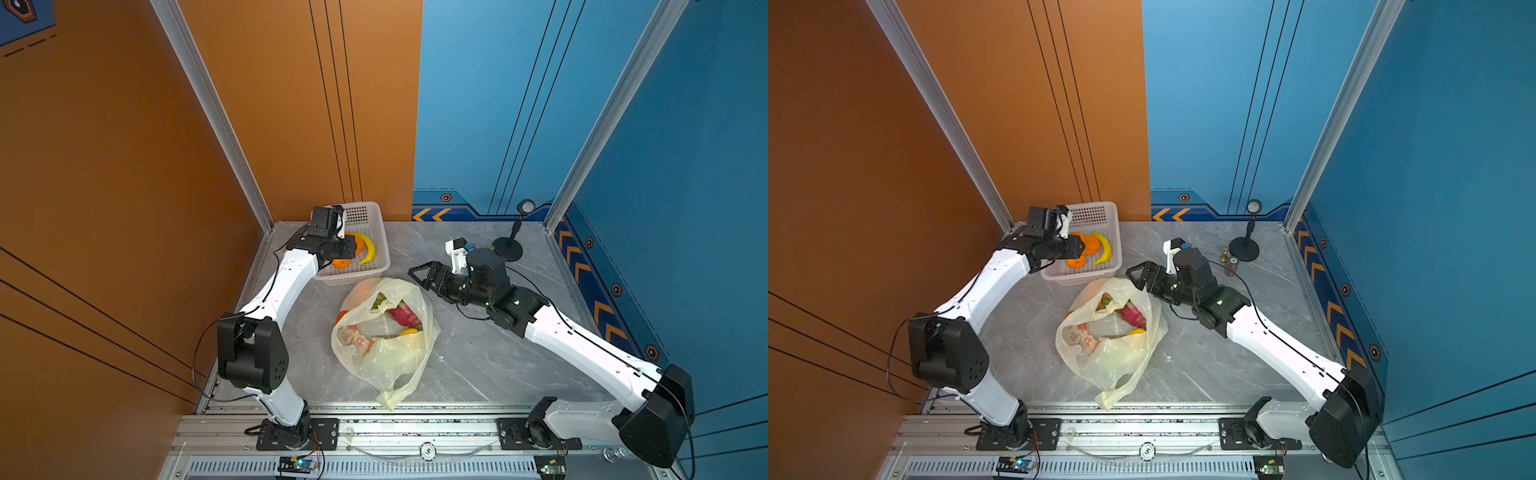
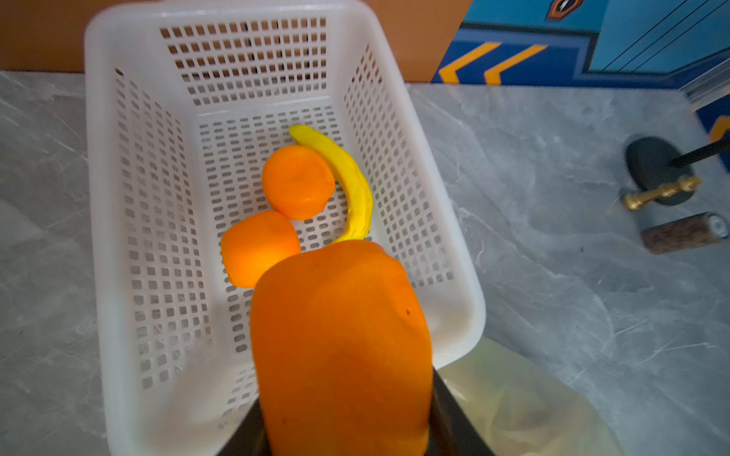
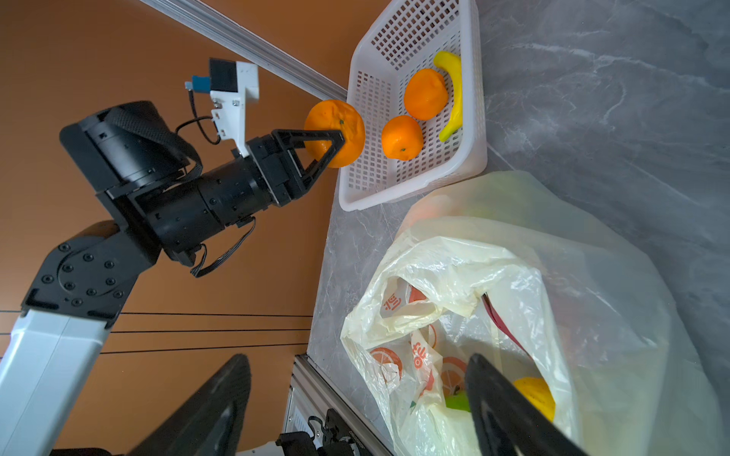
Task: Untie the knot of the plastic bag and take out the fruit
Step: Place the fruit in the basket.
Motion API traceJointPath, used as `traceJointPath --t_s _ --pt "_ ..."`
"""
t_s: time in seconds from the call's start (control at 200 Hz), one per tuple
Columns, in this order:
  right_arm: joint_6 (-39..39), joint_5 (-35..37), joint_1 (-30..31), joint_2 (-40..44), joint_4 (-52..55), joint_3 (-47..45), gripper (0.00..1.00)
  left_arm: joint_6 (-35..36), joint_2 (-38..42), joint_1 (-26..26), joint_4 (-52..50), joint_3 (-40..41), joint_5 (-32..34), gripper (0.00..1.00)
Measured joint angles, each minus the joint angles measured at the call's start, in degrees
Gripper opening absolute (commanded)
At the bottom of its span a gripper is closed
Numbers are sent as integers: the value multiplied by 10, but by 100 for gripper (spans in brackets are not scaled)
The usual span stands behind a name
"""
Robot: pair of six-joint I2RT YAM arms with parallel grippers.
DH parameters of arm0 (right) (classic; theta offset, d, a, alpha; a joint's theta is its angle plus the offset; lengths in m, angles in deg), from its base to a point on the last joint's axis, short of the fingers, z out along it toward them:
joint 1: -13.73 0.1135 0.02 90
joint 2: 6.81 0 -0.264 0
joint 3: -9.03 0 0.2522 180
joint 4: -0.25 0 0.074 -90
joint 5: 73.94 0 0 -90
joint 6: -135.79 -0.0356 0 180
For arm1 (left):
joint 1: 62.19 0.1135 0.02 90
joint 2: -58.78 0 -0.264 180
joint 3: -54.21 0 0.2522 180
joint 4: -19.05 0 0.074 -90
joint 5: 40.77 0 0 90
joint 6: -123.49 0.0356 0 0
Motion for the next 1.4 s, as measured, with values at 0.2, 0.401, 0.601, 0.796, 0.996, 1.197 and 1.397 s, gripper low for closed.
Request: traceJointPath --t_s 0.2,0.401,0.601,0.796,0.996,1.197,1.397 --pt "6 3 0 -8 15 0 87 45 -114 -31 -75 -103 60 33" --pt "11 13 19 -8 23 1 87 79 -212 -48 -110 -172 115 31" --pt "17 15 22 -8 32 5 88 109 -291 -46 -120 -228 140 35" --pt "21 19 22 -8 44 9 88 124 -322 -46 -121 -260 175 52" --pt "30 26 22 -8 53 16 88 129 -324 -46 -130 -263 176 80" --pt "31 28 22 -8 54 17 88 114 -311 -46 -137 -255 151 82" --pt "42 29 23 -8 58 17 88 84 -206 -46 -141 -217 114 83"
